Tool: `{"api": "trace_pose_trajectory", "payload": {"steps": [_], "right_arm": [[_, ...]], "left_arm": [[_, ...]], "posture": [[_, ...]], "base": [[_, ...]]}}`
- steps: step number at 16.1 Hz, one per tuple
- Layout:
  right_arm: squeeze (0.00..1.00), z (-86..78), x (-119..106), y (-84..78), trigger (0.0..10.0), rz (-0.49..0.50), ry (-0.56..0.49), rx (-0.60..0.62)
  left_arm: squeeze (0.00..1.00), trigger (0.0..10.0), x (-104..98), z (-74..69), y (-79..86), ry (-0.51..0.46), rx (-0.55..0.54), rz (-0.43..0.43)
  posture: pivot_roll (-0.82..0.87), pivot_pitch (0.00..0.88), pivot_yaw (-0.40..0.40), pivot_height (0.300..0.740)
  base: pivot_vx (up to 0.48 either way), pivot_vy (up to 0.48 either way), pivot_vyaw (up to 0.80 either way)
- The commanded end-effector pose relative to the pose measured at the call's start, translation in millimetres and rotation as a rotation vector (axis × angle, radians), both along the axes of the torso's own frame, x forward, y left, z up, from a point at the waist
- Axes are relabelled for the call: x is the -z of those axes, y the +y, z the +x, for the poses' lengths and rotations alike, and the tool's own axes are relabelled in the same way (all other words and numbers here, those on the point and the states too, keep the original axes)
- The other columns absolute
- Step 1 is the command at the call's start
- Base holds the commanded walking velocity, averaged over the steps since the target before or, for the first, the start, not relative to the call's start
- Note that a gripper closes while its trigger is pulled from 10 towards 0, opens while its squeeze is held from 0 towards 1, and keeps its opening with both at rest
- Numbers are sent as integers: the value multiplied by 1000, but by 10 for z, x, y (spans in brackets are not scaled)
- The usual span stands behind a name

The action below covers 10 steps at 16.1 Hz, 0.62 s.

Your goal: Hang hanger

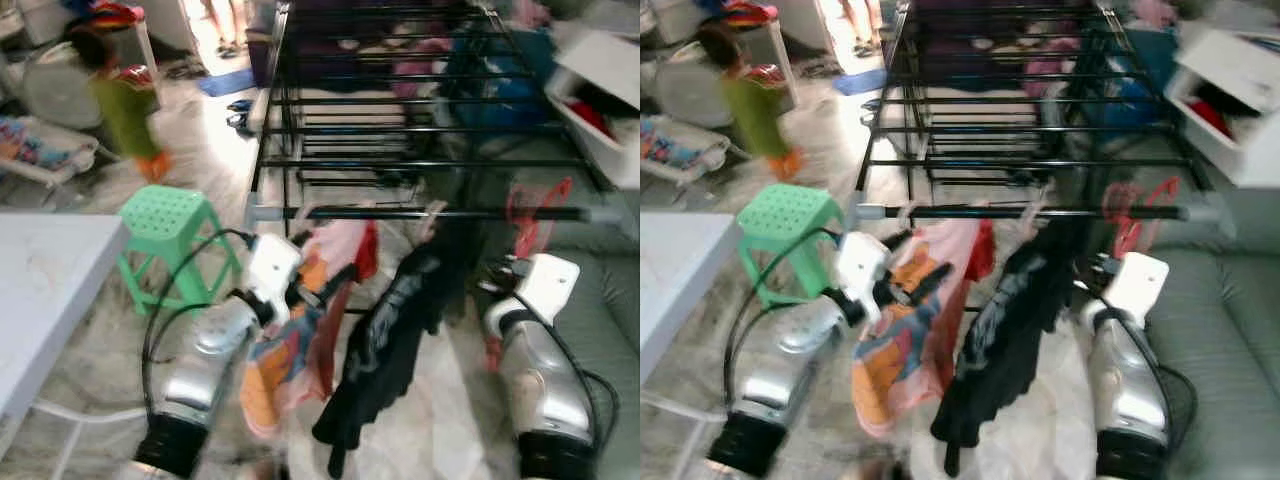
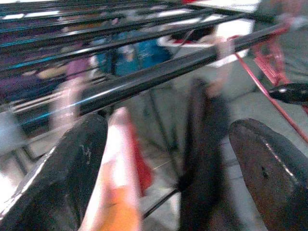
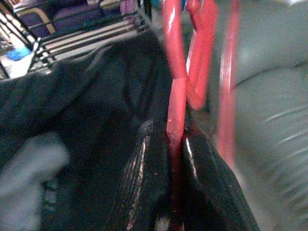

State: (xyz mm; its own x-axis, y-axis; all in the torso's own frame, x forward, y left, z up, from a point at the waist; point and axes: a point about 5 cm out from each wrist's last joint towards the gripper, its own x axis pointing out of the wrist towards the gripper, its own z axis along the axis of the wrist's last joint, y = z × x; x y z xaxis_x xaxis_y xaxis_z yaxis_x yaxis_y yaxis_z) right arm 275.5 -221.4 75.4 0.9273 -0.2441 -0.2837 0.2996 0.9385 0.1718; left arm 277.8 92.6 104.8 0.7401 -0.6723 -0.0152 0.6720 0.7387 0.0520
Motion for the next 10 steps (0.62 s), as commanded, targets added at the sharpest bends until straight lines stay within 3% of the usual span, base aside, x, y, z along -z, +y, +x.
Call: {"api": "trace_pose_trajectory", "payload": {"steps": [1, 5, 10], "right_arm": [[0, 58, -130, -5, 10000, -39, -58, -33], [0, 109, -184, -14, 10000, -11, -76, -93], [0, 215, -258, -3, 10000, 131, -82, -221]], "left_arm": [[0, 10000, -37, 32, -26, -1, -9, -10], [0, 10000, -24, 25, -34, 8, -13, -10], [0, 10000, -27, 20, -23, 14, -9, -1]], "posture": [[-44, 0, 30, 740], [-44, 0, 29, 740], [-32, 0, 33, 740]], "base": [[0, 0, 0], [0, 0, 0], [0, 0, 0]]}}
